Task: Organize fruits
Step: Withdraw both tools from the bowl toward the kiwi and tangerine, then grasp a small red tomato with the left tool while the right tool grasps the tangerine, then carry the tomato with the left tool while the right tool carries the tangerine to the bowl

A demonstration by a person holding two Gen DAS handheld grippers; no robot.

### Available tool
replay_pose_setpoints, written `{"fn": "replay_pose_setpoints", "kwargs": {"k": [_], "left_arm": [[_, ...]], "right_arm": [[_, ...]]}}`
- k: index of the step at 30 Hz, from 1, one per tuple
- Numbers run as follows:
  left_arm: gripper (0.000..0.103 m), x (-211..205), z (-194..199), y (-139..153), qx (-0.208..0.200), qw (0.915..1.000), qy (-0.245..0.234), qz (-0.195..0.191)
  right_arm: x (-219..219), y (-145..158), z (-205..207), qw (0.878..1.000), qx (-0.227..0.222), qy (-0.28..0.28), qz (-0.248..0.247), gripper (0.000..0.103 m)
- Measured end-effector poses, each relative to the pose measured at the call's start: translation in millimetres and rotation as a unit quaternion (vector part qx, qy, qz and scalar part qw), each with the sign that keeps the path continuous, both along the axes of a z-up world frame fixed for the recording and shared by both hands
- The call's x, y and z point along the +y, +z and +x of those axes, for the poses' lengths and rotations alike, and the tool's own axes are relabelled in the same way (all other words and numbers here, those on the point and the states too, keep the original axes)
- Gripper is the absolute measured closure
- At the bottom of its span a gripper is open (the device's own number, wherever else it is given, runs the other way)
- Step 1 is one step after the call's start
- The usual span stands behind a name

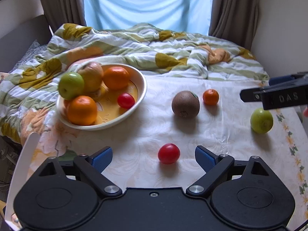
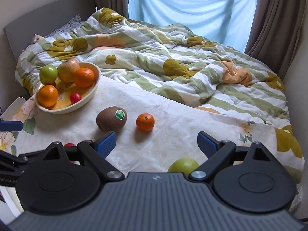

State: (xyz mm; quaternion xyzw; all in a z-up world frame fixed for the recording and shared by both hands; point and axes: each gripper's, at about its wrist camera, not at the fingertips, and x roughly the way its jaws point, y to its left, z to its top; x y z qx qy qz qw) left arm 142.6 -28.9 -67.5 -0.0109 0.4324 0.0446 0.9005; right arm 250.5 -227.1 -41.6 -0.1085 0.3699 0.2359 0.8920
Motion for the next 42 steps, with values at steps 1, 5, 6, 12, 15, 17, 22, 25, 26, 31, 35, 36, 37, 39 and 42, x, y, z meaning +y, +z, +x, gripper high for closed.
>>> {"fn": "replay_pose_setpoints", "kwargs": {"k": [1, 5, 6, 12, 15, 17, 22, 25, 26, 31, 35, 36, 37, 39, 42], "left_arm": [[0.016, -0.6, 3.8, -3.6, 0.007, 1.0, -0.003, -0.003], [0.029, -2.7, 16.3, -17.2, 0.029, 0.9994, -0.014, -0.01], [0.032, -3.0, 18.6, -20.1, 0.034, 0.9992, -0.016, -0.011], [0.052, -1.7, 30.0, -34.2, 0.057, 0.9979, -0.02, -0.02], [0.067, -3.7, 32.0, -37.5, 0.062, 0.9973, -0.028, -0.026], [0.067, -7.1, 31.5, -37.5, 0.06, 0.9975, -0.035, -0.014], [0.068, -5.6, 33.1, -37.1, 0.061, 0.9973, -0.037, -0.017], [0.068, -4.1, 34.2, -36.4, 0.06, 0.9975, -0.033, -0.016], [0.068, -3.4, 34.5, -36.4, 0.06, 0.9976, -0.032, -0.017], [0.068, -1.4, 35.8, -36.1, 0.059, 0.9977, -0.028, -0.015], [0.068, -0.5, 36.4, -35.7, 0.059, 0.9978, -0.025, -0.016], [0.068, -0.3, 36.5, -35.7, 0.058, 0.9979, -0.024, -0.016], [0.068, -0.5, 36.7, -35.8, 0.058, 0.9979, -0.024, -0.016], [0.068, -0.7, 35.8, -35.5, 0.057, 0.998, -0.022, -0.016], [0.068, 0.3, 34.9, -33.6, 0.053, 0.9982, -0.02, -0.017]], "right_arm": [[2.2, -3.4, 6.4, 1.0, 0.004, 0.001, -0.002, 0.0], [11.1, -18.3, 27.7, 1.0, 0.02, 0.01, -0.015, 0.0], [14.0, -21.7, 31.4, 0.999, 0.023, 0.012, -0.019, 0.0], [28.8, -41.4, 52.4, 0.998, 0.045, 0.024, -0.034, 0.0], [34.6, -49.8, 61.2, 0.997, 0.054, 0.028, -0.041, 0.004], [38.0, -55.0, 66.1, 0.997, 0.062, 0.032, -0.045, 0.007], [46.8, -62.0, 72.7, 0.995, 0.071, 0.042, -0.05, 0.017], [52.5, -65.3, 76.5, 0.995, 0.074, 0.049, -0.053, 0.021], [54.3, -66.3, 77.3, 0.994, 0.074, 0.051, -0.054, 0.023], [59.1, -70.6, 82.1, 0.994, 0.077, 0.055, -0.055, 0.026], [60.3, -72.3, 84.5, 0.994, 0.079, 0.057, -0.054, 0.03], [60.9, -72.7, 85.0, 0.994, 0.08, 0.058, -0.053, 0.03], [61.4, -73.3, 85.4, 0.994, 0.079, 0.06, -0.053, 0.031], [62.6, -73.9, 85.8, 0.994, 0.078, 0.063, -0.051, 0.036], [63.9, -73.8, 86.5, 0.994, 0.079, 0.067, -0.048, 0.051]]}}
